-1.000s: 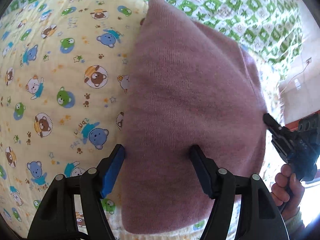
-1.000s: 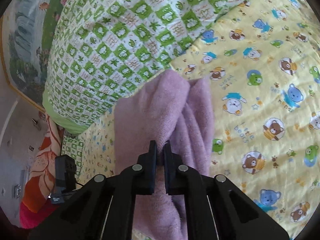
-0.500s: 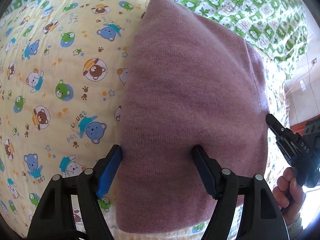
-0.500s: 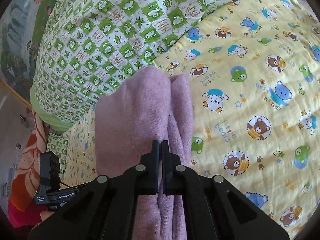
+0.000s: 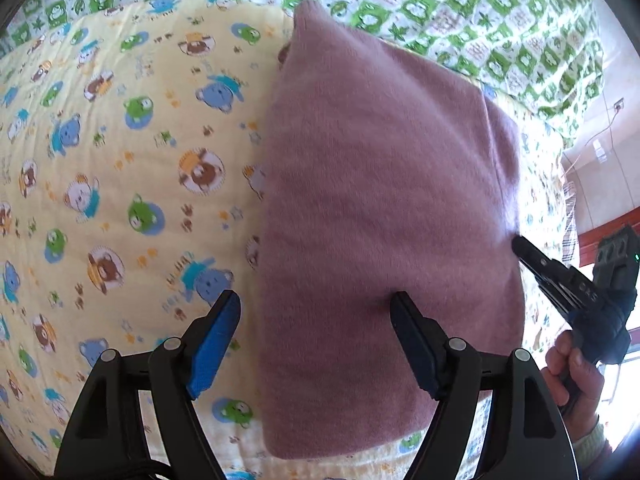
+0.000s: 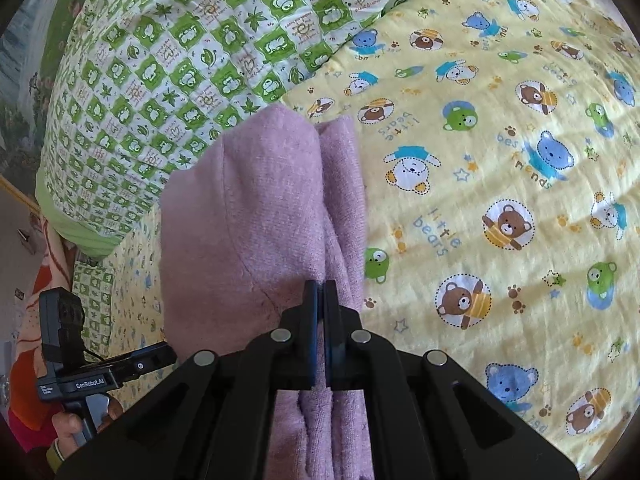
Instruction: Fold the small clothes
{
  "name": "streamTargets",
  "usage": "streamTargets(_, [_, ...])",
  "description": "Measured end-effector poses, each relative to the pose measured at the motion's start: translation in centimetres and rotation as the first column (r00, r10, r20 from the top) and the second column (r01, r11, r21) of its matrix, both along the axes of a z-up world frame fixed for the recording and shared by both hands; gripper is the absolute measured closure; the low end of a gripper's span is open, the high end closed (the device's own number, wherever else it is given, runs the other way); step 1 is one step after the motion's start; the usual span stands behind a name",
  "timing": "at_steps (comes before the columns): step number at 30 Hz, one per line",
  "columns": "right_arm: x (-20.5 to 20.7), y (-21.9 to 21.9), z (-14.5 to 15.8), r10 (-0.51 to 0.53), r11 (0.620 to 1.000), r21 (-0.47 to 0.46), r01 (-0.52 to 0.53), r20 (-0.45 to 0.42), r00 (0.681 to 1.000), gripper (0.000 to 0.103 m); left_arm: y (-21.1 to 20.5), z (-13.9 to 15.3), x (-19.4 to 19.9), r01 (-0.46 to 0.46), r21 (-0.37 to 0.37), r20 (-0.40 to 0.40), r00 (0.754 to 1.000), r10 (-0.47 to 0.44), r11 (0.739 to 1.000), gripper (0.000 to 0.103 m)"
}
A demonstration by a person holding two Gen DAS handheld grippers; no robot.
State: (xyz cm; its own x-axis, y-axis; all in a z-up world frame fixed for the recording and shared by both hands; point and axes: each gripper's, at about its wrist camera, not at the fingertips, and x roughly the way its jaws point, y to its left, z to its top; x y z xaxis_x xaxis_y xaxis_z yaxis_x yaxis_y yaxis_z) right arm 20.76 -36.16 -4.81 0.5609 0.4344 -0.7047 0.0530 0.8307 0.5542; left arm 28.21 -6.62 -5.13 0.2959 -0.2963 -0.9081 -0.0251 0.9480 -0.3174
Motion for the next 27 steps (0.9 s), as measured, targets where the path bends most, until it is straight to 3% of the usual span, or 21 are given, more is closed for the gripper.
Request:
streamTargets(3, [-0.3,-0.2,0.7,-0.031,1.000,0.002,0.031,0.009,0.999,0.097,0.6,0.3,0.8,-0.007,-0.009,0.006,1.000,0.007,1.000,0.025])
streamTargets(5, [-0.4,-0.4,1.2,-0.041,0.999,-0.030,0.042,0.017,0.999,0.087,1.3,0.4,1.5,-0.014,-0.021,0.011,1.000,0.014,1.000,0.025])
streamTargets(7, [-0.5,-0.6,1.6,-0.055,0.998,-0.035,0.056,0.023,0.998,0.034,2.0,0.4,2.1,-0.023,-0.033,0.012,1.000,0.024,0.999,0.025])
streamTargets(8, [-0.7,-0.6,1.8,-0.066,0.997,-0.030,0.067,0.039,0.997,0.027,2.6,0.2,2.3,-0.030,-0.039,0.009,1.000,0.030,0.999,0.025])
streamTargets(11, [-0.4,-0.1,2.2,-0.059,0.998,-0.031,0.062,0.068,0.996,0.025,3.6,-0.3,2.5,-0.049,-0.060,-0.007,0.999,0.049,0.997,0.024])
streamTargets(20, [1.7,2.3,-0.8,0.020,0.999,-0.041,-0.022,-0.045,0.999,0.025,4.8,-1.4,2.2,-0.064,-0.109,-0.020,0.998,0.062,0.992,0.022])
streamTargets(26, [2.1,1.8,-1.8,0.028,0.999,0.022,-0.027,-0.074,0.997,0.025,4.6,-2.2,2.4,-0.094,-0.138,-0.043,0.995,0.088,0.986,0.020])
streamTargets(27, [2.1,1.8,-1.9,0.036,0.999,0.035,-0.034,-0.075,0.997,0.030,4.7,-2.3,2.3,-0.097,-0.142,-0.047,0.995,0.091,0.985,0.019])
